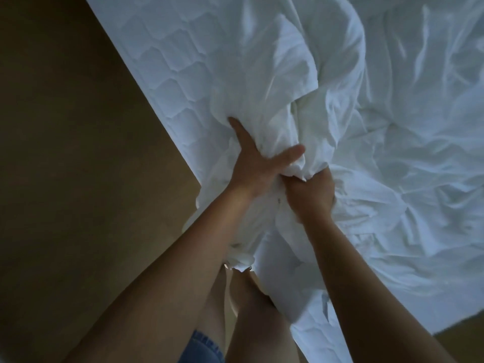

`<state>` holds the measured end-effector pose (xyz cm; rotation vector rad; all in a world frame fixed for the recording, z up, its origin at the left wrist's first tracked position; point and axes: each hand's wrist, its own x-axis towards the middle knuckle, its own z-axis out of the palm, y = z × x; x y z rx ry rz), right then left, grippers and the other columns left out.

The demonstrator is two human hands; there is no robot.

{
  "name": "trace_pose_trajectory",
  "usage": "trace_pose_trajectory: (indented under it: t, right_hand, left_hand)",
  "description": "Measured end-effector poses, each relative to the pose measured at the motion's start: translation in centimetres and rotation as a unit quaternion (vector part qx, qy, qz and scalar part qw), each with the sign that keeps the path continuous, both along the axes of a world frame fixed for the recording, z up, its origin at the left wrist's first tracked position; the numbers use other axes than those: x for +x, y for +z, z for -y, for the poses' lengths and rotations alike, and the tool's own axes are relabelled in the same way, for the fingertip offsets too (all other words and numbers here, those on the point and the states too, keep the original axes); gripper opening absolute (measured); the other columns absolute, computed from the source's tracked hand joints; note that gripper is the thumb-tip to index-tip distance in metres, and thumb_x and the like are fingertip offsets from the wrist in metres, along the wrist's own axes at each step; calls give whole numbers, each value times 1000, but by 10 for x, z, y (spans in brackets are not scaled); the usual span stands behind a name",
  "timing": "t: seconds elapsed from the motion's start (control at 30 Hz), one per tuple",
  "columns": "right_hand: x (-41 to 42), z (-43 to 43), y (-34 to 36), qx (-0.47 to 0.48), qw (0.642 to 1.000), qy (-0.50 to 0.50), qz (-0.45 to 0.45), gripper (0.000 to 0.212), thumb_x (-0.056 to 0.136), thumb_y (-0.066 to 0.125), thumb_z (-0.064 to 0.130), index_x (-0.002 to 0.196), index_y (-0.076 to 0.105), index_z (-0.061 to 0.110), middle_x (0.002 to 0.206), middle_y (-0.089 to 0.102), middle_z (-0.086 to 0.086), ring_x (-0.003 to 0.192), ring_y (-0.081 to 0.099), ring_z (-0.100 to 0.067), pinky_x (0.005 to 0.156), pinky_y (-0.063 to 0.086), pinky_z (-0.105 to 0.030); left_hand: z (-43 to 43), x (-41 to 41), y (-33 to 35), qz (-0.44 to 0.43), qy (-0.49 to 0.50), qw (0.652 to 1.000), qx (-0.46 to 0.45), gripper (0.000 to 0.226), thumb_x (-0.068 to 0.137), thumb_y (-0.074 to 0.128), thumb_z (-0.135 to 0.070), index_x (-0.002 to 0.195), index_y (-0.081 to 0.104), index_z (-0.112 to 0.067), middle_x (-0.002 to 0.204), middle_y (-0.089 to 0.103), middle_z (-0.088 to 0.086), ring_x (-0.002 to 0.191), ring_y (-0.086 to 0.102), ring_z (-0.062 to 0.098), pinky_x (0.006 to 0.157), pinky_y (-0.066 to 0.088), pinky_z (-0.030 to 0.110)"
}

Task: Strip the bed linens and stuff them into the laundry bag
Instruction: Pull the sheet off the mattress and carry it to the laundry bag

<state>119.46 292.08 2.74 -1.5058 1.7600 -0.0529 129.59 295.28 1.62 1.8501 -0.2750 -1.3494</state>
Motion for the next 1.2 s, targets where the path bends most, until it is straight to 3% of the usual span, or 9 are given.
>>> trace_pose_trajectory:
  t: [0.1,0.2,0.4,0.53,0.6,0.67,0.87,1.03,1.2]
  right_hand:
    - [-16,0,20,29,994,86,-63,52,82,61,44,125,52,17,113,65,-5,107,59,-30,76,38,-29]
    - [-25,-9,25,26,968,210,-131,45,86,53,39,126,50,18,114,59,-4,107,58,-29,77,41,-33]
    - [-59,-54,21,45,959,280,-19,96,81,62,38,149,5,1,156,6,-18,144,5,-29,114,7,-28]
    - [-84,-93,34,41,980,-75,180,59,83,62,34,135,45,14,138,45,-2,131,40,-15,106,33,-25]
    - [-86,-98,43,112,900,-353,231,32,88,63,37,109,57,13,102,59,-1,98,57,-18,80,47,-28]
    - [-83,-91,47,266,773,-504,277,55,83,58,58,106,52,9,97,56,-5,95,57,-21,75,49,-36]
    - [-66,-60,40,508,493,-570,418,125,47,62,86,133,40,-2,129,48,-23,120,46,-43,94,41,-62]
    - [-40,-55,38,462,440,-600,483,104,56,66,79,125,53,3,114,62,-26,107,57,-44,84,47,-60]
    - [-19,-45,33,305,471,-597,573,56,82,61,48,125,61,12,125,62,-14,119,55,-35,106,39,-49]
  left_hand:
    - [-22,-16,-3,-81,-14,997,13,153,33,72,-85,153,3,-18,149,40,-1,134,42,12,112,35,38]
    - [-18,-35,11,-211,-33,977,-3,102,36,83,-69,121,61,-18,117,68,-3,110,62,11,95,50,26]
    - [3,-71,13,-81,67,991,82,20,52,81,-23,66,70,-14,71,72,-2,80,70,18,84,56,40]
    - [3,-82,20,-43,156,981,103,20,47,75,-18,63,63,-14,72,69,-1,78,70,21,80,57,40]
    - [2,-81,22,-62,196,974,100,29,43,72,-17,71,66,-10,80,72,3,79,70,21,79,59,39]
    - [2,-79,27,-75,206,971,92,27,53,75,-9,79,69,-5,85,73,7,81,70,24,78,59,39]
    - [1,-71,52,-108,215,968,70,35,59,74,-12,92,70,-2,95,73,12,85,70,27,82,58,40]
    - [-8,-50,60,-216,209,952,57,66,49,74,-25,108,67,3,104,70,20,92,69,37,87,54,52]
    - [-31,-26,62,-301,194,933,21,21,86,51,-18,95,66,-5,89,67,12,89,64,30,88,50,39]
